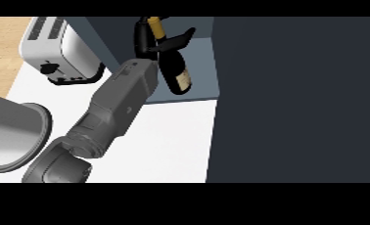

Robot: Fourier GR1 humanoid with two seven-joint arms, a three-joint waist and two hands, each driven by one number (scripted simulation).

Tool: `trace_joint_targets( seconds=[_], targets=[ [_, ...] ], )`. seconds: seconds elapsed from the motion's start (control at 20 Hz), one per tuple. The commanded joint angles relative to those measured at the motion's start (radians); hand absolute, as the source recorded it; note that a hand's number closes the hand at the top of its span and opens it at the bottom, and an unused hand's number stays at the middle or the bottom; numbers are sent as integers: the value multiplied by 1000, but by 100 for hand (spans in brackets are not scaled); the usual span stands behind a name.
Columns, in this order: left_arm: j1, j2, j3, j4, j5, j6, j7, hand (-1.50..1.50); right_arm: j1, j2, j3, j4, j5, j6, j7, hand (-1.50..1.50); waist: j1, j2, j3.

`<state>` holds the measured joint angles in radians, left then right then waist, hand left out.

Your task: Pick up the wine, place it into the cabinet and close the cabinet

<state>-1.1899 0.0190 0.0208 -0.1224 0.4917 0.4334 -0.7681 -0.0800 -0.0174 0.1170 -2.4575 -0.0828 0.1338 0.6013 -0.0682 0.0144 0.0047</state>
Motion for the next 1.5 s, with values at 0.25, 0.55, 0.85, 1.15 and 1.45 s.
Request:
trace_joint_targets(
  seconds=[0.25,0.55,0.85,1.15,1.45],
  targets=[
    [30,6,-20,69,-41,39,19,-150,34,1,3,-32,-27,16,-12,-150,-9,14,-5],
    [78,2,17,50,-18,58,-62,-150,13,13,15,-46,-21,-1,10,-150,-22,22,-7],
    [96,22,15,49,-28,-19,-53,-150,-21,-9,-9,-55,-55,11,38,-150,-13,18,-7],
    [126,-5,10,36,-44,-59,-112,-150,-13,16,25,-22,-12,-1,24,-150,-6,16,-7],
    [149,-19,0,39,-59,-120,-130,-150,-38,17,12,3,-23,-6,6,-150,-2,14,-7]
  ],
)
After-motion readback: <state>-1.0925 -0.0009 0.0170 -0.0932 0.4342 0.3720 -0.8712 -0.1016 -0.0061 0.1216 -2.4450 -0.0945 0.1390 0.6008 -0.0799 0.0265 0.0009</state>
